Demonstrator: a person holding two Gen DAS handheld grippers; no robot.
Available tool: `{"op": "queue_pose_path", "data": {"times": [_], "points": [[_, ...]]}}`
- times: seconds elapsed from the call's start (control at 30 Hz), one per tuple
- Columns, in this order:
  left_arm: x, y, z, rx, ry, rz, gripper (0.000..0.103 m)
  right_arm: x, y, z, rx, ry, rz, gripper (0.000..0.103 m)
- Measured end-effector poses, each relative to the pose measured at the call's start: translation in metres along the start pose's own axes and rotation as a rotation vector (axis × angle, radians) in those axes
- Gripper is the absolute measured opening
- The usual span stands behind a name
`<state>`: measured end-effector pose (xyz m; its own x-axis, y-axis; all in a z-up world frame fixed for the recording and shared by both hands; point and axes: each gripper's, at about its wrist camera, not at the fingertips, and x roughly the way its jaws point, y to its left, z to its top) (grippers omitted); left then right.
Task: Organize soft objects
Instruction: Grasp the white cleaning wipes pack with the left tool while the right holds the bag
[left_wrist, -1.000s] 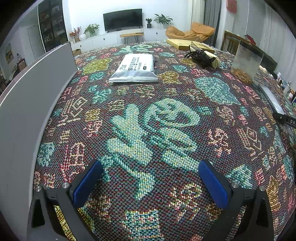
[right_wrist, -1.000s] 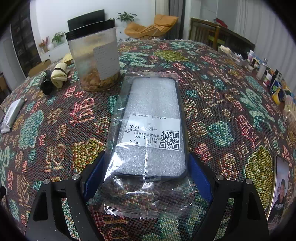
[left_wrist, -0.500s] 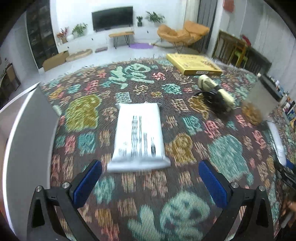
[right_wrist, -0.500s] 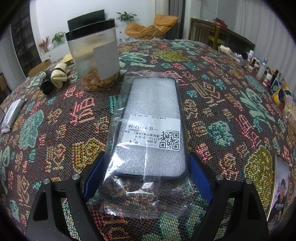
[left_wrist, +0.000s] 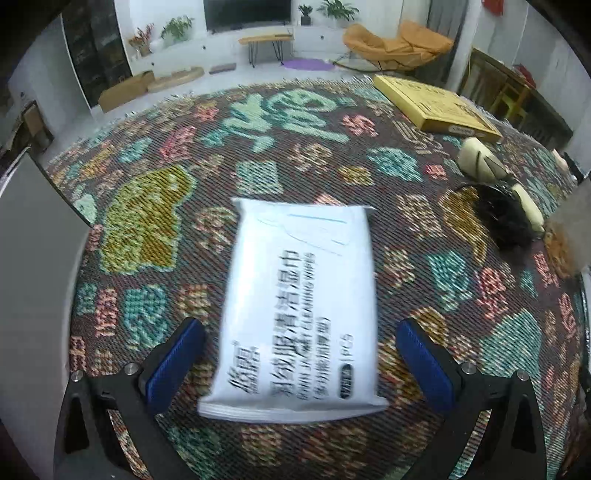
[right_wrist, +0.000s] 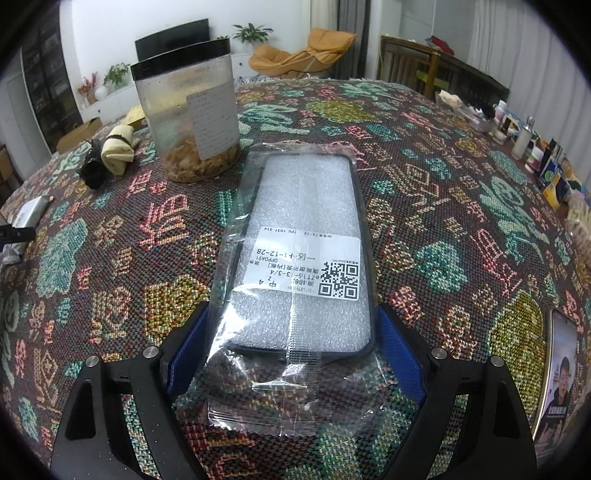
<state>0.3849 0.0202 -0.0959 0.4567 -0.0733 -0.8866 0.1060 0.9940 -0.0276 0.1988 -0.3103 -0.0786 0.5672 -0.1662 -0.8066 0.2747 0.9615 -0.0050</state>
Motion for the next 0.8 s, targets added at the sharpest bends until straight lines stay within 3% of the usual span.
{"op": "queue_pose_path", "data": {"times": [0.53,0.8], "points": [[0.0002,-0.0005,-0.0040,0.057,-0.037,-0.008,0.103,-0.0003,0.0003,-0.0004,0.000,0.000,0.000,0.088],[-0.0009,-0.0002,-0.0039,0.062,-0.011,-0.009,0.103,-0.0005,0.0003,-0.0009,0.000,0.000,0.000,0.088]]}}
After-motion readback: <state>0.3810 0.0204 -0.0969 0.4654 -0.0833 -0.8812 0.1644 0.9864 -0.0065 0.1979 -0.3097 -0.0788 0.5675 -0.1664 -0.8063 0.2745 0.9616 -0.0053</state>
